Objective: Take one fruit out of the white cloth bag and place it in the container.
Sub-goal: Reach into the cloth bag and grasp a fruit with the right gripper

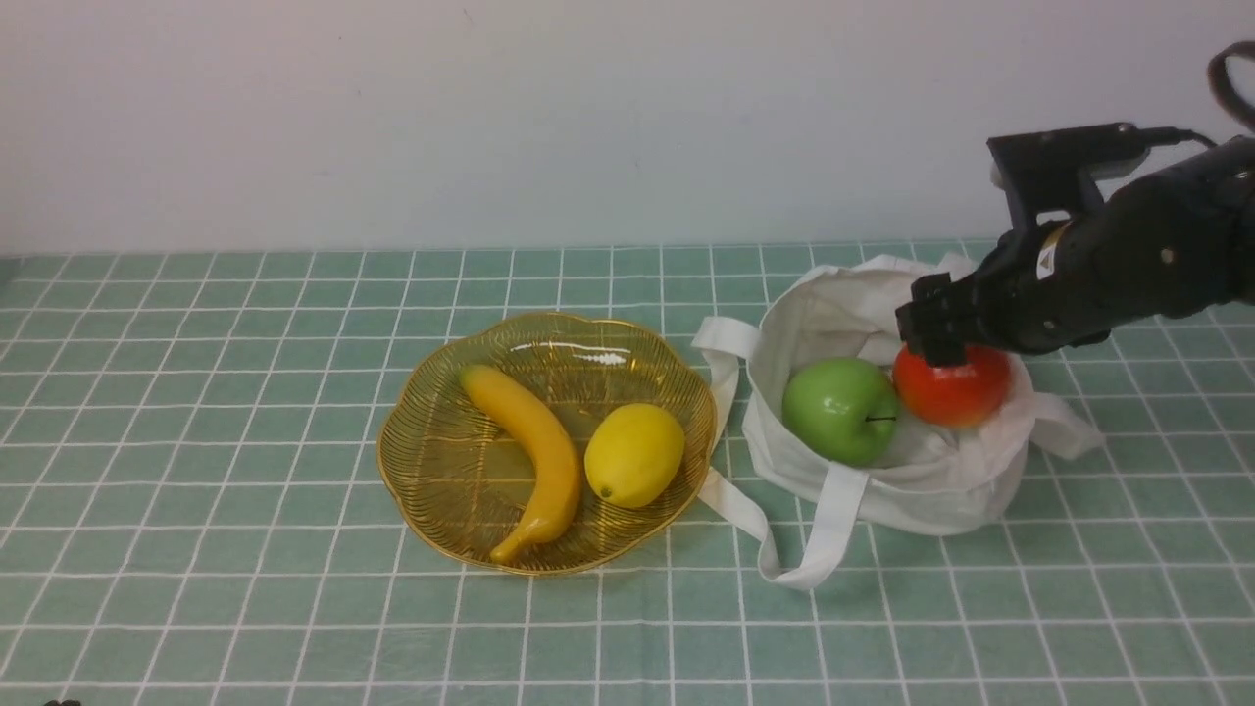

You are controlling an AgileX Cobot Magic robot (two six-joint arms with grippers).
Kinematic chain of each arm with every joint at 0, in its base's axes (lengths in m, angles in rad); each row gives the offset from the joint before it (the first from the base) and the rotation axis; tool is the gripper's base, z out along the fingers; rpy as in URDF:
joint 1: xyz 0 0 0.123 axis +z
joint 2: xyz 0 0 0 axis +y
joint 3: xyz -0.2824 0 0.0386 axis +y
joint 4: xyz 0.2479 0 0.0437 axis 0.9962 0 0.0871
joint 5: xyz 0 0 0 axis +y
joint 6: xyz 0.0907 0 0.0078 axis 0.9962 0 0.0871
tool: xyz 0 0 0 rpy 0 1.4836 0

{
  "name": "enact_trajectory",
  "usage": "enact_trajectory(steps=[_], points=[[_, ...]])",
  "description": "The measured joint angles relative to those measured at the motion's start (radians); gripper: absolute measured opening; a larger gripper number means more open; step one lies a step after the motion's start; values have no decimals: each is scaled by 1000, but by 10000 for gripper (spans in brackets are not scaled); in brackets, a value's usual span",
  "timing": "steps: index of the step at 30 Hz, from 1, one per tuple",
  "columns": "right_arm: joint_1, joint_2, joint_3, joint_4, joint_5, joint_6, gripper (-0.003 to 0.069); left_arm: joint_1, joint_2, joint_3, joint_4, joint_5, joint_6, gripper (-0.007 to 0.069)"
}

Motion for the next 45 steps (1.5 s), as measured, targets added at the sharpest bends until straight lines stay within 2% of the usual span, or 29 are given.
enact_trajectory(steps=[8, 24, 27, 28, 32, 35, 36, 38, 42, 45], points=[[0, 40, 0, -91, -22, 0, 589, 0, 0, 0, 0, 0, 0, -8], [0, 105, -2, -94, -56, 8, 589, 0, 0, 0, 0, 0, 0, -8], [0, 105, -2, -94, -55, 8, 566, 0, 0, 0, 0, 0, 0, -8], [0, 105, -2, -94, -54, 8, 550, 0, 0, 0, 0, 0, 0, -8], [0, 102, -5, -95, -38, 8, 371, 0, 0, 0, 0, 0, 0, -8], [0, 94, -6, -106, -30, 8, 206, 0, 0, 0, 0, 0, 0, -8], [0, 91, -6, -114, -17, 8, 107, 0, 0, 0, 0, 0, 0, -8], [0, 91, -5, -120, -1, 10, 27, 0, 0, 0, 0, 0, 0, -8], [0, 91, -5, -124, 4, 11, -3, 0, 0, 0, 0, 0, 0, -8], [0, 91, -5, -127, 2, 11, 40, 0, 0, 0, 0, 0, 0, -8]])
